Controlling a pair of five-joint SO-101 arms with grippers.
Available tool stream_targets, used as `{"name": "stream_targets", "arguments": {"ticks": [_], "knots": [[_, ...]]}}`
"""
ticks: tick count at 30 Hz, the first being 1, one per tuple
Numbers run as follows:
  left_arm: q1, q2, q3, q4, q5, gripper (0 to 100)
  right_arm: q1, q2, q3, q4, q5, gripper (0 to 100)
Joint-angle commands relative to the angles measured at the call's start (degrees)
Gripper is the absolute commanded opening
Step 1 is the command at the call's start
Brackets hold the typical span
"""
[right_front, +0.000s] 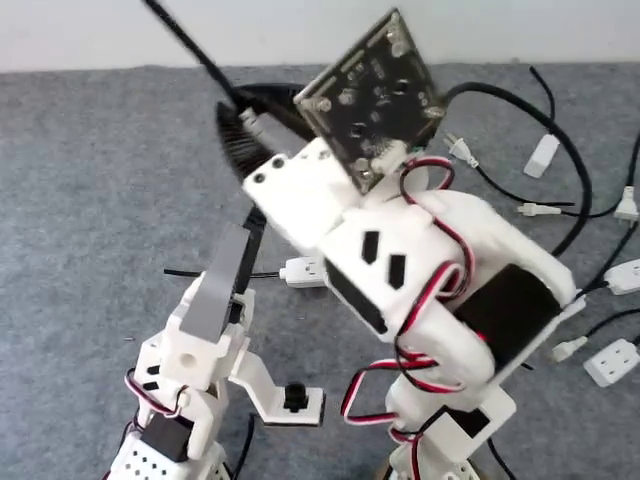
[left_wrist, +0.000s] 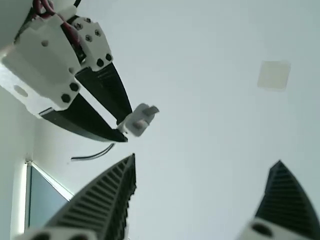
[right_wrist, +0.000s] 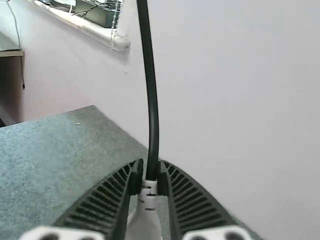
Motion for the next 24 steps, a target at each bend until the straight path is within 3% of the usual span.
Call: {"name": "stream_targets", "arguments": {"ticks": [1, 8, 24], "knots": [[-0.44, -0.79, -0.48, 0.53, 1.14, 40, 4.44, -4.97, -2.02, -0.92, -0.53, 0.8], [-0.44, -0.79, -0.48, 0.53, 0.70, 40, 15.96, -12.26, -1.85, -0.40, -0.88, 0.8], [-0.62, -0.62, -0.92, 0.70, 0.70, 40, 21.41, -13.32, -1.85, 4.44, -0.97, 0.8]]}}
